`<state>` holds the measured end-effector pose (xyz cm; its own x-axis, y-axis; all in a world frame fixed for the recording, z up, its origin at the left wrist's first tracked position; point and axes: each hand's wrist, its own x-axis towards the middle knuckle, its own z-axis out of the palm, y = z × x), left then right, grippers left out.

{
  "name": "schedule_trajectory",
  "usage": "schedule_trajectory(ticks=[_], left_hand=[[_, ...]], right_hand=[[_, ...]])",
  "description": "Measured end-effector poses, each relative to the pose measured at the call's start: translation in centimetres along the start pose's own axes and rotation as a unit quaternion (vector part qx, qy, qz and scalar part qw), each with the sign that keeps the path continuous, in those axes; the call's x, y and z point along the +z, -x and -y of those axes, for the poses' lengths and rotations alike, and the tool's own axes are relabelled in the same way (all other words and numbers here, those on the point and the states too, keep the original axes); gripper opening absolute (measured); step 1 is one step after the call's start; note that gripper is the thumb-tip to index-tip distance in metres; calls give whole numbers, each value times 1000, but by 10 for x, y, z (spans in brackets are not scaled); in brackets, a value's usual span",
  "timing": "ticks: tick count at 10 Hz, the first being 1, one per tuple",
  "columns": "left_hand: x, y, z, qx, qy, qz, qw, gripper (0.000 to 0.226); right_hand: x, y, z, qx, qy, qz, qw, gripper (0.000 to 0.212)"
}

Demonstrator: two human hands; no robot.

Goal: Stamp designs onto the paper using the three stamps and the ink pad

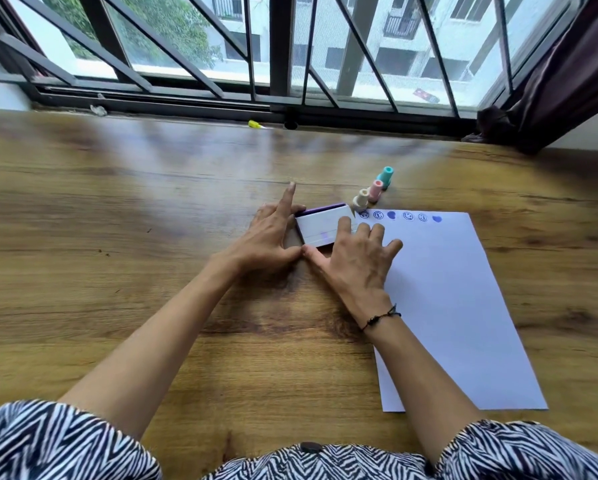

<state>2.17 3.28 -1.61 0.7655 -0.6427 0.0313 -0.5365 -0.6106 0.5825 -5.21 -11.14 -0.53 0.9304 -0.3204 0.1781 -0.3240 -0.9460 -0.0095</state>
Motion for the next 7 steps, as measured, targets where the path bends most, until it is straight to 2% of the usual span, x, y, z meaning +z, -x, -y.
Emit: schedule_trajectory(ticks=[5, 7], left_hand=[[1, 1, -1, -7, 3, -5, 1000, 100], [-1, 0, -4, -20, 19, 2, 1000, 97]], right_hand=[[1, -7, -3, -36, -3, -1, 999, 75], [-7, -8, -5, -42, 0, 33, 999, 76]])
